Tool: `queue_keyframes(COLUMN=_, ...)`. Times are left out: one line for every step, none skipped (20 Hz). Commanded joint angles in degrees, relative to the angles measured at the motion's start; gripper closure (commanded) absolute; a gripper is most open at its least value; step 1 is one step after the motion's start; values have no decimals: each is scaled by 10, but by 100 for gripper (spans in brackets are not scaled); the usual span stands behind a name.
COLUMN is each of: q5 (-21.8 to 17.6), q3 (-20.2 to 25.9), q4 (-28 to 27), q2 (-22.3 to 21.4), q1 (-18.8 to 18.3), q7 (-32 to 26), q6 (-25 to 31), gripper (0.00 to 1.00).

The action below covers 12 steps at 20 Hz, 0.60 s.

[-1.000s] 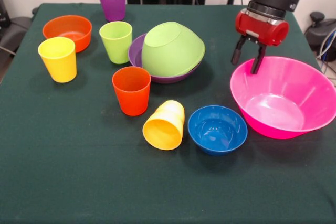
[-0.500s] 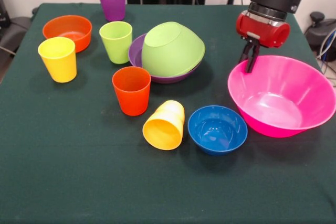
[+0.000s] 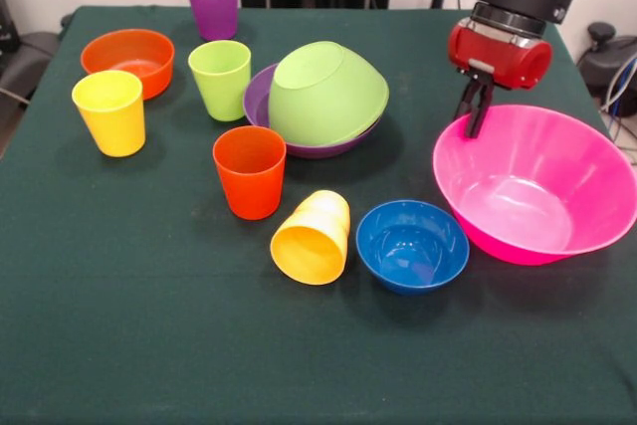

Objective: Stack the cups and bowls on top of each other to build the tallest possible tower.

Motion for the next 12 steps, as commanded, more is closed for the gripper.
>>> queue_keyframes(q5=0, q3=41, q4=-22, q2=23, q1=-4, q7=2, q6=-8, gripper=100)
queue_keyframes(q5=-1, q3=41, q4=-21, q2=23, q1=-4, q7=2, q6=-9, gripper=100)
queue_keyframes(q5=-2, q3=43, q4=-20, q2=22, q1=-5, q7=0, q6=-10, gripper=100)
queue_keyframes(q5=-3, q3=40, q4=-22, q2=23, q1=-3, q7=-1, q6=-10, gripper=100)
queue_keyframes(q5=-2, q3=29, q4=-24, q2=28, q1=4, q7=1, q6=-15, gripper=0)
queue_keyframes(q5=-4, q3=30, q4=-24, q2=27, q1=3, q7=0, q6=-16, gripper=0)
queue_keyframes(q5=-6, q3=31, q4=-24, q2=27, q1=3, q7=-2, q6=-18, gripper=0)
queue_keyframes(q5=-7, q3=32, q4=-23, q2=26, q1=2, q7=-3, q6=-19, gripper=0)
queue_keyframes(q5=-12, q3=44, q4=-21, q2=21, q1=-7, q7=-9, q6=-14, gripper=0)
queue_keyframes(q5=-10, q3=49, q4=-19, q2=19, q1=-10, q7=-8, q6=-10, gripper=0)
queue_keyframes(q5=-7, q3=54, q4=-17, q2=16, q1=-13, q7=-6, q6=-6, gripper=0)
queue_keyframes(q5=-7, q3=57, q4=-16, q2=15, q1=-15, q7=-5, q6=-7, gripper=0)
